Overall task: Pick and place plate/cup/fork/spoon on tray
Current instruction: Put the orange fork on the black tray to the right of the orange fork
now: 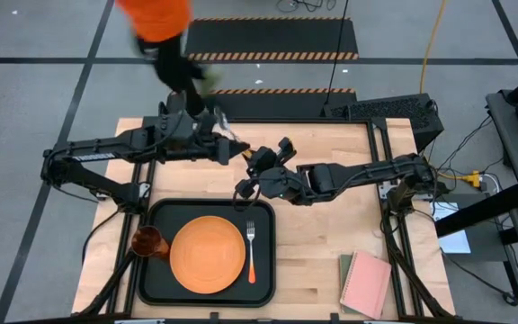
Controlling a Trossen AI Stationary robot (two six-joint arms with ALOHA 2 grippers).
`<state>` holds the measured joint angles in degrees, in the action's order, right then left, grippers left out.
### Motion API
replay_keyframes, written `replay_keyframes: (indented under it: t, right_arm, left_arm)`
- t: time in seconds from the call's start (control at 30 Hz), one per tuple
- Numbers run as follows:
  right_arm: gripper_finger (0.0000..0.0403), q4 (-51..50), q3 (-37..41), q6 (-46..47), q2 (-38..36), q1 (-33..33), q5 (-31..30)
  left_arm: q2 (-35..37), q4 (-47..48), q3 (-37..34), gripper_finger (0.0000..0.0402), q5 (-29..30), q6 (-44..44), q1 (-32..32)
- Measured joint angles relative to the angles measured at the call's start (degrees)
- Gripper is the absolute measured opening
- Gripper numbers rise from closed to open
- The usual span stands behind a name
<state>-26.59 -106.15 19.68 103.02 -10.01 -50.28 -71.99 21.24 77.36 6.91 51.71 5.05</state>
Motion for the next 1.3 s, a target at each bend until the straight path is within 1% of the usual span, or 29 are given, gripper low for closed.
replay_keyframes:
  t: [0.1,0.2,0.3,0.37,0.43,0.5,0.77,0.9,0.97,1.03,1.2,1.3]
  right_arm:
    - [0.0054,-0.3,0.0,1.9,0.0,-0.3,0.0]
    - [0.0054,-0.5,0.0,3.5,0.0,-0.7,0.0]
    - [0.0040,-1.9,0.0,6.4,0.0,-0.7,0.1]
    - [0.0019,-3.3,0.0,8.7,0.0,-0.6,1.2]
    - [0.0005,-4.4,0.0,10.9,0.0,-0.6,2.4]
    - [0.0003,-4.8,0.0,12.3,0.0,-0.7,2.5]
    - [0.0000,-4.6,0.0,13.1,0.0,-1.0,2.6]
    - [0.0000,-4.6,0.0,13.9,0.0,-1.0,3.7]
    - [0.0000,-4.6,0.0,14.0,0.0,-1.0,3.9]
    - [0.0000,-4.6,0.0,14.0,0.0,-1.0,3.9]
    - [0.0000,-5.1,0.0,14.0,0.0,-1.1,4.1]
    - [0.0000,-5.8,0.0,14.3,0.0,-1.2,4.1]
  left_arm:
    - [-0.1,2.6,0.0,0.0163,-1.0,0.9,0.1]
    - [0.0,5.2,0.0,0.0189,-2.7,0.1,0.6]
    - [0.2,6.4,0.0,0.0201,-2.9,-1.3,0.7]
    - [0.9,7.1,0.0,0.0202,-3.1,-1.8,0.7]
    - [1.1,7.0,0.0,0.0195,-3.1,-2.5,0.7]
    - [1.5,7.7,0.0,0.0178,-3.3,-3.4,0.7]
    - [2.0,7.9,0.0,0.0080,-4.5,-6.3,0.7]
    - [2.0,7.9,0.0,0.0026,-5.5,-7.0,0.7]
    - [2.0,7.8,0.0,0.0008,-5.7,-7.2,0.5]
    - [2.0,7.8,0.0,0.0007,-5.7,-7.3,0.4]
    - [2.0,7.6,0.0,0.0026,-6.0,-7.0,0.1]
    - [2.0,8.6,0.0,0.0036,-7.4,-6.6,-0.1]
